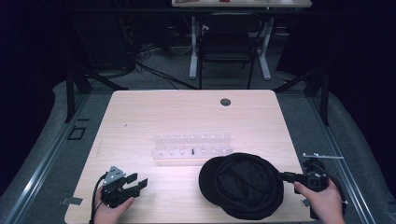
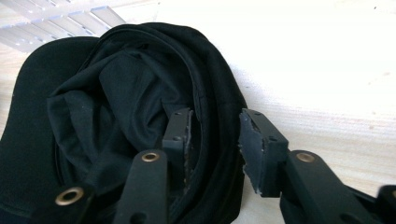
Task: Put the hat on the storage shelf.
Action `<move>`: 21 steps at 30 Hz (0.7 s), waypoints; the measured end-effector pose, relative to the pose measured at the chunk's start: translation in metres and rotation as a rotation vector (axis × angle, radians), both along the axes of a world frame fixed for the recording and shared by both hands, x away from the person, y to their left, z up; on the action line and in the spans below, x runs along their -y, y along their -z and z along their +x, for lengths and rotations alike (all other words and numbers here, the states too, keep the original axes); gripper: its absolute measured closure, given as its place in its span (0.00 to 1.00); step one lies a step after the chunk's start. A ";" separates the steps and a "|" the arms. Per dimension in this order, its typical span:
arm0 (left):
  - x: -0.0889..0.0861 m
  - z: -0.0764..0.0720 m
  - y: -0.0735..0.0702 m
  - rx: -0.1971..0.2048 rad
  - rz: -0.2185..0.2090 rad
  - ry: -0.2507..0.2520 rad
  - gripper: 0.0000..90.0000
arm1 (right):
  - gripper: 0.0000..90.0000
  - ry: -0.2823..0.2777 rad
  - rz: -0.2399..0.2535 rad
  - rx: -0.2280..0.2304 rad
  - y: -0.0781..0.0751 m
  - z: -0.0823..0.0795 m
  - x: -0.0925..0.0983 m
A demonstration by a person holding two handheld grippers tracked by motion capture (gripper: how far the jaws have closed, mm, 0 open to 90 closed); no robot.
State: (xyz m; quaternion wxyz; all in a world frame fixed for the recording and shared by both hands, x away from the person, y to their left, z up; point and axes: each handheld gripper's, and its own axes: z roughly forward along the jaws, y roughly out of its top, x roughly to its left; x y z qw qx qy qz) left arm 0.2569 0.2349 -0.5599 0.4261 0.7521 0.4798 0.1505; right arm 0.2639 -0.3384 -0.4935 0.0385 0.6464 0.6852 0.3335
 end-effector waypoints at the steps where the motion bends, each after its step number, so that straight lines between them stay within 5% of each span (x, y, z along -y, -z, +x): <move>1: 0.000 0.000 0.000 0.001 0.000 -0.002 0.53 | 0.72 -0.011 -0.047 -0.017 -0.004 0.001 0.001; 2: 0.000 0.000 0.000 -0.002 0.004 -0.002 0.53 | 0.73 0.004 -0.021 -0.008 -0.003 0.003 -0.002; 10: 0.000 0.000 0.000 -0.007 0.008 0.004 0.53 | 0.76 -0.015 -0.106 -0.101 -0.007 0.012 -0.010; 21: 0.002 0.000 0.001 -0.006 0.014 0.009 0.53 | 0.80 0.001 -0.129 -0.190 -0.004 0.018 -0.013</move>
